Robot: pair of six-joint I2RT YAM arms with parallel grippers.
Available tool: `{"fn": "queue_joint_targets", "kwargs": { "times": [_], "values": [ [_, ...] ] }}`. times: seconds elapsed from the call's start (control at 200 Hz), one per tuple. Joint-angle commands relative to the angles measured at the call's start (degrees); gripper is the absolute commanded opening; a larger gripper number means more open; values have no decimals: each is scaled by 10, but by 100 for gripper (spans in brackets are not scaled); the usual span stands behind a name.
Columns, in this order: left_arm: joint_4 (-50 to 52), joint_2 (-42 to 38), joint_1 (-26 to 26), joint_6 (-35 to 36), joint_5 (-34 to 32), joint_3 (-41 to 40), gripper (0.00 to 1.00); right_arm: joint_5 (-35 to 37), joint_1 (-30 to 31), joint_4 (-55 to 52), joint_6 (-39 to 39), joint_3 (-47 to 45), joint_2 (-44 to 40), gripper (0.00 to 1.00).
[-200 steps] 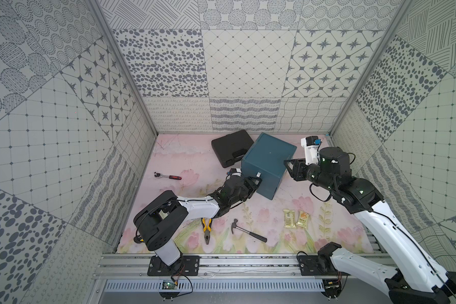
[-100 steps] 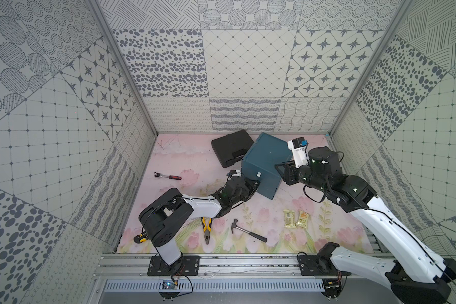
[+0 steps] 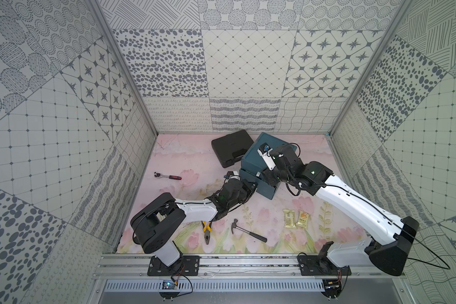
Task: Take the cookies out of the drawer
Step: Open the drawer in the storage box.
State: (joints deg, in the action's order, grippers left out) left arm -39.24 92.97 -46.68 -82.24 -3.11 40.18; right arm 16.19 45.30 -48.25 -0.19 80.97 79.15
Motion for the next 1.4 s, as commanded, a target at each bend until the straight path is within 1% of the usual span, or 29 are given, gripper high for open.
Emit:
{"fn": "queue_joint_targets", "kwargs": {
  "times": [0.0, 0.215, 0.38, 0.67, 1.001, 1.081, 1.221, 1.296, 1.396],
  "values": [
    [-9, -23, -9, 19, -39, -19, 0, 9, 2, 4, -26, 17, 17, 55],
    [16, -69, -24, 14, -61, -59, 0, 39, -1, 4, -29, 19, 41, 52],
    [50, -120, -36, 10, -76, -96, 0, 45, -5, 4, -23, 20, 46, 50],
    [116, -211, -47, 7, -98, -148, 0, 42, -8, 5, -18, 17, 53, 49],
    [168, -276, -48, 3, -101, -179, 0, 30, -9, 5, -5, 6, 45, 49],
    [183, -290, -48, 7, -102, -183, 0, 13, -8, 6, -8, 11, 43, 51],
    [189, -298, -49, 9, -99, -189, 0, -36, -2, 5, -10, 30, 29, 61],
    [187, -297, -50, 16, -95, -191, 0, -49, 15, 7, -13, 46, 20, 64],
    [187, -301, -50, 32, -89, -193, 0, -44, 48, 6, -21, 68, 16, 67]
  ]
}}
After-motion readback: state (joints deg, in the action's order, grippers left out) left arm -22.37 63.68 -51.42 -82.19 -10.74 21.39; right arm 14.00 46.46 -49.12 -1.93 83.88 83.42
